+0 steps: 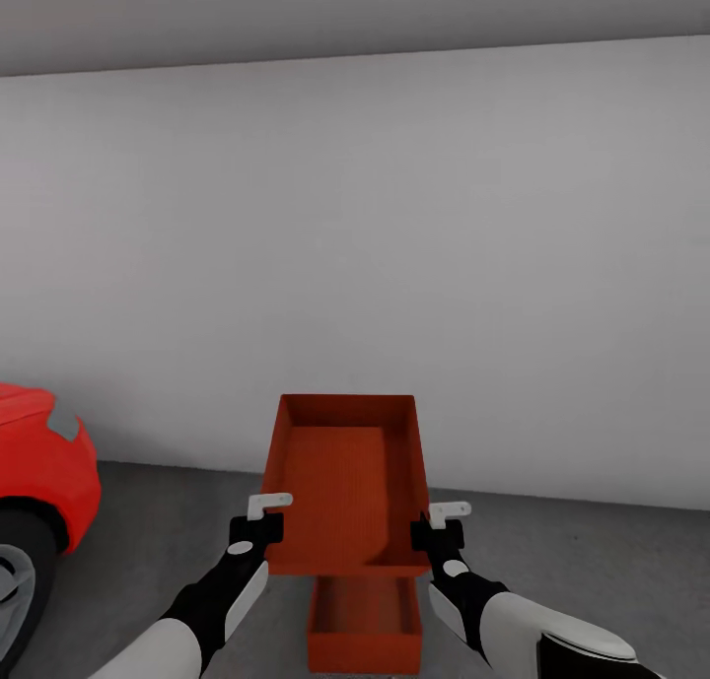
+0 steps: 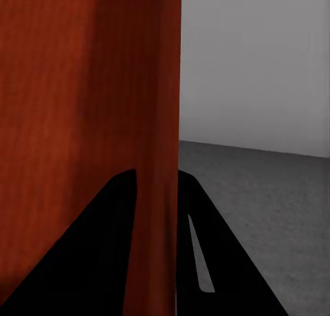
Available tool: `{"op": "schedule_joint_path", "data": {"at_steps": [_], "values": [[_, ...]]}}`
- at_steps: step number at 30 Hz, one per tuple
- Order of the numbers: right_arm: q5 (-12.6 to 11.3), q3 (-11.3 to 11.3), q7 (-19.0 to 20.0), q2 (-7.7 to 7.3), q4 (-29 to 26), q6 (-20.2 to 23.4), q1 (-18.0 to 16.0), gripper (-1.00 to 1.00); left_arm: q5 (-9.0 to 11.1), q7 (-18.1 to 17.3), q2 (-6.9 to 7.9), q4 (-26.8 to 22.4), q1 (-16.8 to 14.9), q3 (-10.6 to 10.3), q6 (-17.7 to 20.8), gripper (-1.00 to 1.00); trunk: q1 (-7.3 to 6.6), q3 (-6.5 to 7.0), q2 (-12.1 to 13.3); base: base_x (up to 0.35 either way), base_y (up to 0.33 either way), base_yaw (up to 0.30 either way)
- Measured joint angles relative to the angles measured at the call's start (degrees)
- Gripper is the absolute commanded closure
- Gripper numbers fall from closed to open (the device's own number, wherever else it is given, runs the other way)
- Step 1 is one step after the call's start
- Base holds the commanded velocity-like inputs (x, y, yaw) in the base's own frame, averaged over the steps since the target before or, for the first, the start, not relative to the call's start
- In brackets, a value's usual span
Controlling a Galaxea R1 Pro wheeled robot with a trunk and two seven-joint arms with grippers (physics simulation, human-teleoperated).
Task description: Move the two storage containers from the living room to the garage. In the garage, place one container on the floor and stack the other container on top of it (either order is fine).
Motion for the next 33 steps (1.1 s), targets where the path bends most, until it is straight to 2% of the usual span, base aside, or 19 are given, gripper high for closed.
{"op": "schedule_joint_path", "data": {"at_steps": [33], "values": [[0.0,0.0,0.0,-0.02,0.0,0.0,0.0,1.0,-0.1,0.0,-0.04,0.0,0.0,0.1,0.0,1.0,0.0,-3.08,0.0,0.004,0.0,0.0]]}}
